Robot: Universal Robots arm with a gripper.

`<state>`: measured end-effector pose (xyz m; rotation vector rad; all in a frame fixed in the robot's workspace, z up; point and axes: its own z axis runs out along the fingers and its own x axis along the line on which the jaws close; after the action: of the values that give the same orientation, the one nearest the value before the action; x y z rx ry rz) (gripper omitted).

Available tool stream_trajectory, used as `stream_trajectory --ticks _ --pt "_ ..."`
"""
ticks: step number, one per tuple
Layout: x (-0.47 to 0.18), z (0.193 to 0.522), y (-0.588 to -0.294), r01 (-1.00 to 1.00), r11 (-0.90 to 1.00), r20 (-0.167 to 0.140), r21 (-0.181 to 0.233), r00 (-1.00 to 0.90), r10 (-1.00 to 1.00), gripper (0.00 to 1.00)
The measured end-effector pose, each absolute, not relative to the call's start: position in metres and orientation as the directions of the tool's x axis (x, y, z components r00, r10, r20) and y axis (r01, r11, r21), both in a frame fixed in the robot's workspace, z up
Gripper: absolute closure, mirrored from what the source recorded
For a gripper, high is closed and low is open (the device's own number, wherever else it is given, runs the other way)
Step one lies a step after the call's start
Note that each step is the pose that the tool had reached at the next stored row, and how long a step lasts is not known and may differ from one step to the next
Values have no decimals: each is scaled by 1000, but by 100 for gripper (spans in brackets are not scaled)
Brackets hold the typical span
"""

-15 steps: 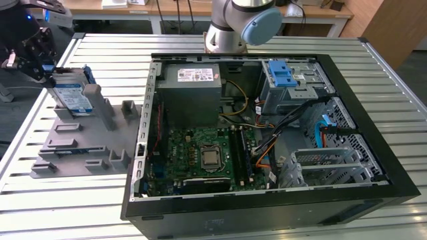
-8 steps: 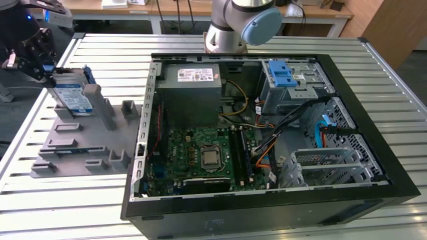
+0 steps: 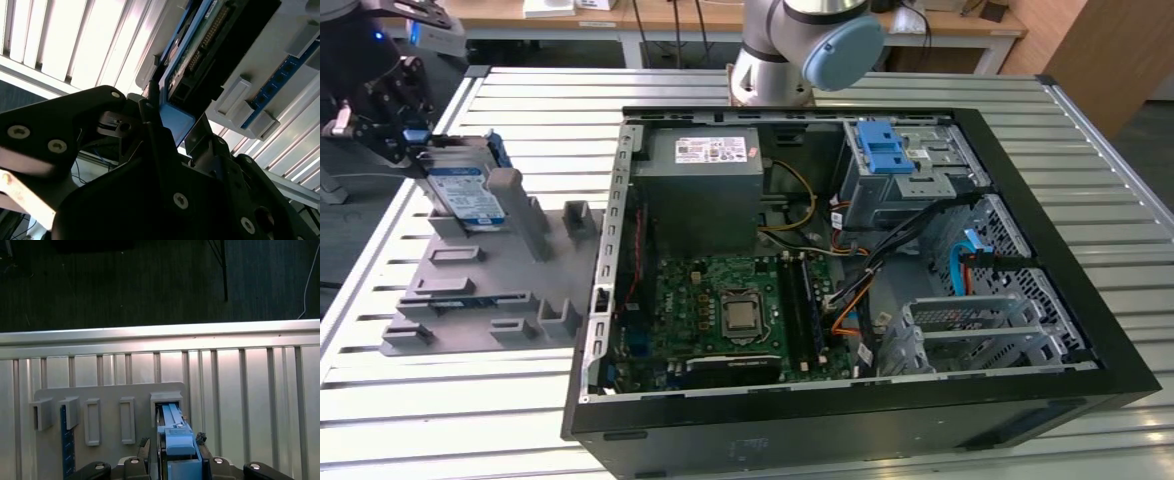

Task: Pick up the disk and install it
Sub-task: 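Pick up the disk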

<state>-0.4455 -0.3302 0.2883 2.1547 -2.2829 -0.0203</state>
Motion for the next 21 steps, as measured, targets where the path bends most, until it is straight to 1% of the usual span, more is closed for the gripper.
stream_trajectory --ticks 17,18,20,21 --pt "-444 289 -330 -998 58 -7 11 -58 -998 54" --pt "-444 289 -330 -998 58 -7 11 -58 -998 55" --pt "-444 289 -330 -998 58 -6 11 -58 -998 55" --pt "-444 289 -330 -998 58 -6 11 -58 -998 62"
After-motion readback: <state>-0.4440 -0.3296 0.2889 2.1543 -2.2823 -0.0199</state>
